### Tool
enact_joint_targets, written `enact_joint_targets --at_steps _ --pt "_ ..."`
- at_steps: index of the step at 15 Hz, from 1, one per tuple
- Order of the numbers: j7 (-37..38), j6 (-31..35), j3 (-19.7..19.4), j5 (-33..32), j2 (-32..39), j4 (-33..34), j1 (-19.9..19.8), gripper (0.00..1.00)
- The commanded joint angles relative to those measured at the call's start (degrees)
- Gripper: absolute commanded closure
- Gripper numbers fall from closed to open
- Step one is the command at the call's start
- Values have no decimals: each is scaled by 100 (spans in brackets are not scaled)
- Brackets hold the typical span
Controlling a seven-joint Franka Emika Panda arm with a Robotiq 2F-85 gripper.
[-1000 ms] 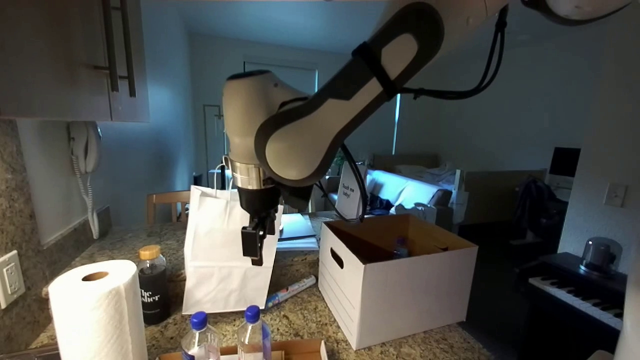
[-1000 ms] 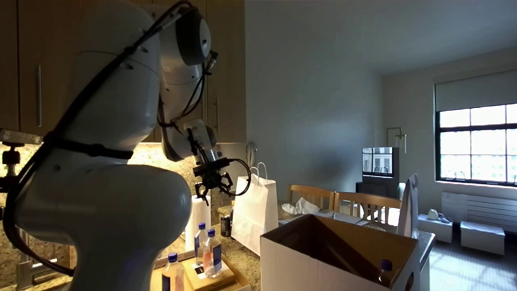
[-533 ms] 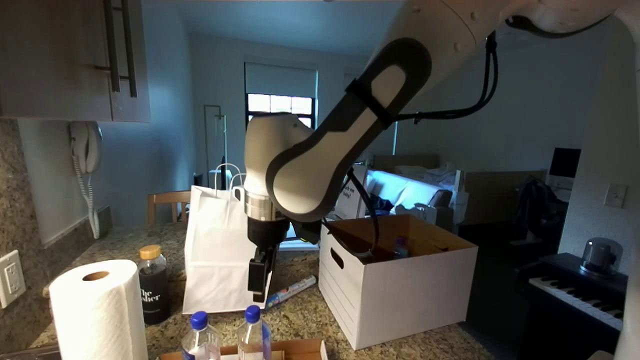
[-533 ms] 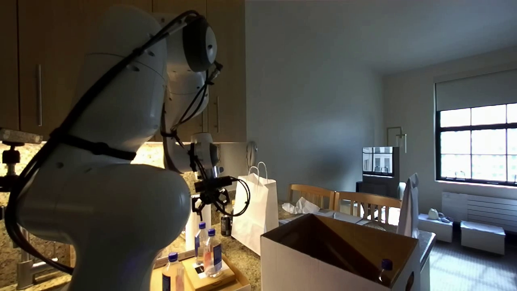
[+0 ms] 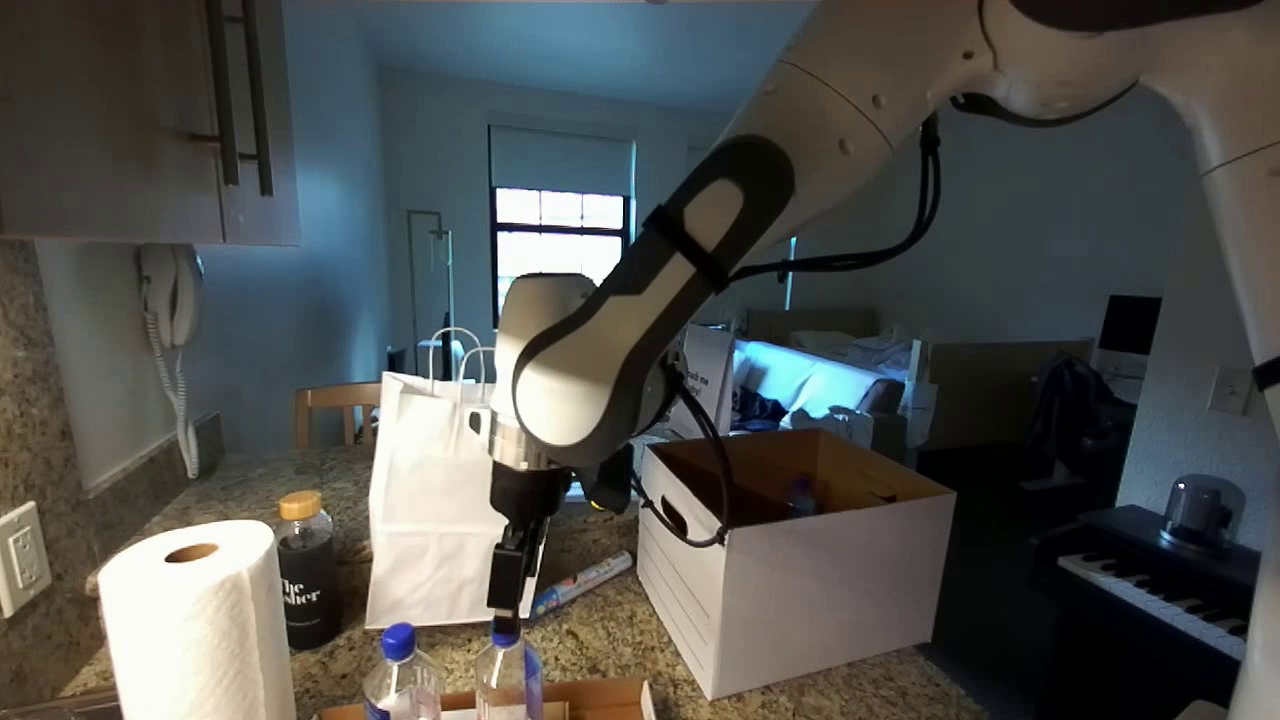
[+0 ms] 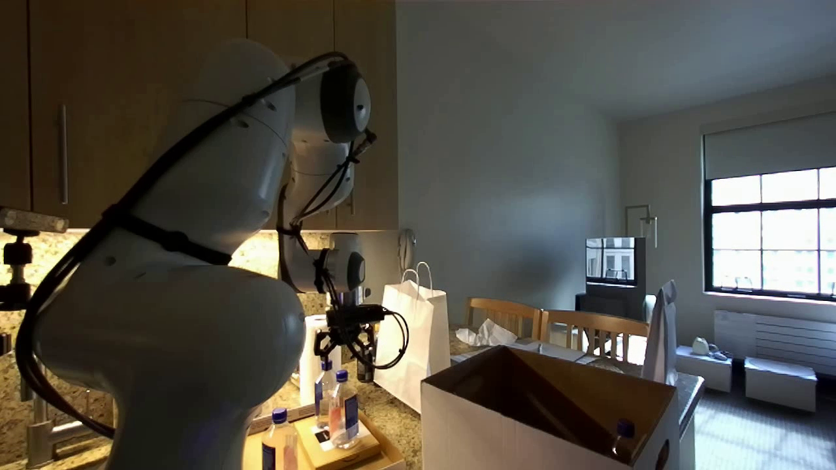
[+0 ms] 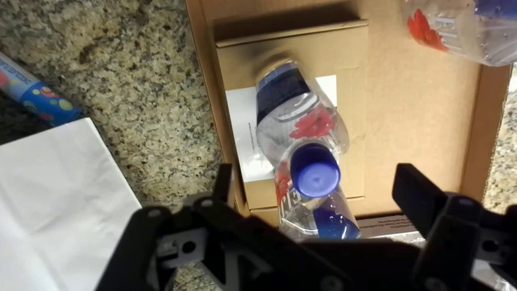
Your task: Place four empty water bottles inside the white storage box on the right
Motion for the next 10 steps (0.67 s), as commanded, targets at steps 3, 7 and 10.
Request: enact_joint_targets --at_steps 3,7,10 --pt "-213 -329 82 80 542 599 -21 0" --pt "-191 -707 69 64 858 936 16 0" --pt "-20 -880 -33 -91 945 1097 155 33"
